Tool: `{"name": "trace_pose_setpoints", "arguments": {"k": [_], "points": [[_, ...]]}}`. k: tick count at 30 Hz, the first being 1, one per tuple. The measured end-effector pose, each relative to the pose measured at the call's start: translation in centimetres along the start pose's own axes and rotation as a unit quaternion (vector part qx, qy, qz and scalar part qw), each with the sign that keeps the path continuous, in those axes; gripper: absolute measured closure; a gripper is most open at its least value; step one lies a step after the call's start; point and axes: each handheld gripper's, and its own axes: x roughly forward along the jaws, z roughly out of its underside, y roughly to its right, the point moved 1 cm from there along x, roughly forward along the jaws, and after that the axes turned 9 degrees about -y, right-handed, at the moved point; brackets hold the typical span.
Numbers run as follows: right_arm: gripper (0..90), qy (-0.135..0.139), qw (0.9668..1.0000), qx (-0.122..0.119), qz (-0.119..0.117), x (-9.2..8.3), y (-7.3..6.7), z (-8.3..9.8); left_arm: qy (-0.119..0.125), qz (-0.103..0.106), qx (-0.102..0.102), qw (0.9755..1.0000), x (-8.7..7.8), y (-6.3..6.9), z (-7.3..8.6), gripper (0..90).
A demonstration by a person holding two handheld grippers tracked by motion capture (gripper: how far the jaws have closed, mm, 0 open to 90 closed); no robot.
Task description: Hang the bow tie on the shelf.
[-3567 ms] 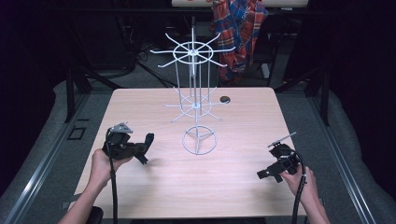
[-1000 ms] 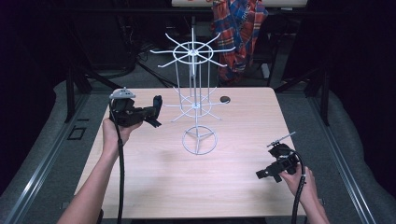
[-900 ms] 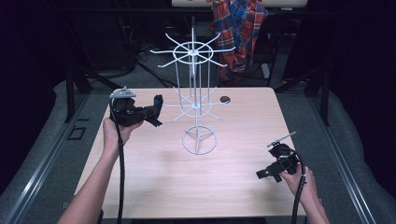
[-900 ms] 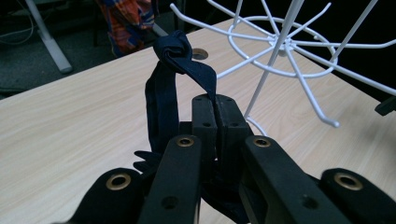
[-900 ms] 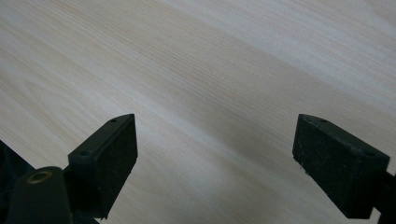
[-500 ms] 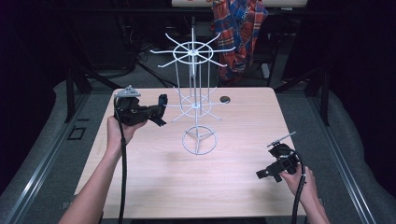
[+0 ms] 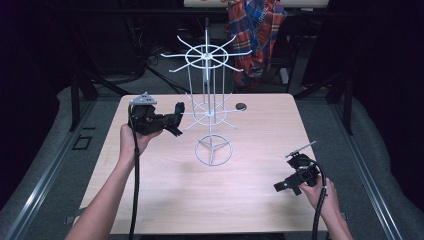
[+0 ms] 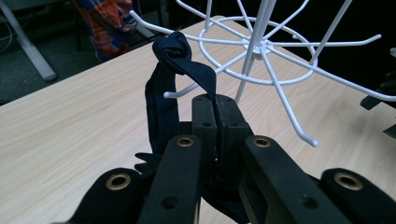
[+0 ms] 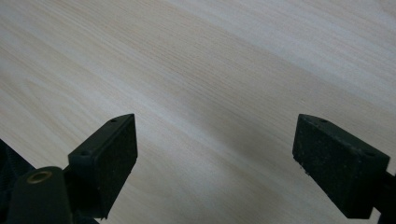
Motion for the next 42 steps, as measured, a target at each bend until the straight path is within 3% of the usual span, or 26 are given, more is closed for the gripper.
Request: {"name": "trace_pose_setpoints", "arguments": {"k": [2,3,8,11,14,25,33,34,37,42], "points": [[13.6,0.020,0.9996,0.019,-0.004,0.2,-0.2,0.1,-0.002,0.002,0.002,1.0000,0.1,0.1,-0.1,87.9],[13.6,0.017,0.9996,0.022,-0.008,0.1,-0.2,0.1,-0.001,0.004,0.003,1.0000,0.2,0.1,-0.1,87.9],[13.6,0.017,0.9996,0.022,-0.011,0.2,-0.2,0.1,0.002,0.019,0.011,0.9998,0.6,0.1,-0.1,87.8],[13.6,-0.002,1.0000,0.004,-0.007,-0.1,0.1,0.1,0.000,0.019,0.013,0.9997,0.7,0.1,-0.2,87.9],[13.6,0.006,0.9998,0.012,-0.012,0.0,0.1,0.1,0.000,0.022,0.012,0.9997,1.1,0.1,-0.2,87.9],[13.6,0.001,0.9999,0.005,-0.010,-0.1,0.1,0.1,-0.021,0.030,0.029,0.9989,2.3,0.6,-0.1,87.9],[13.6,0.006,0.9999,0.009,-0.012,-0.1,0.0,0.2,-0.032,0.030,0.027,0.9987,3.3,0.4,0.4,87.8],[13.6,0.017,0.9996,0.019,-0.012,0.1,-0.1,0.2,-0.031,0.030,0.027,0.9987,3.4,0.4,0.5,87.8],[13.6,0.003,0.9999,0.006,-0.011,-0.1,0.1,0.2,-0.035,0.031,0.027,0.9986,3.6,0.3,0.6,87.8],[13.6,0.004,0.9999,0.007,-0.010,-0.1,0.0,0.2,-0.032,0.030,0.023,0.9988,3.8,0.1,0.9,87.8]]}}
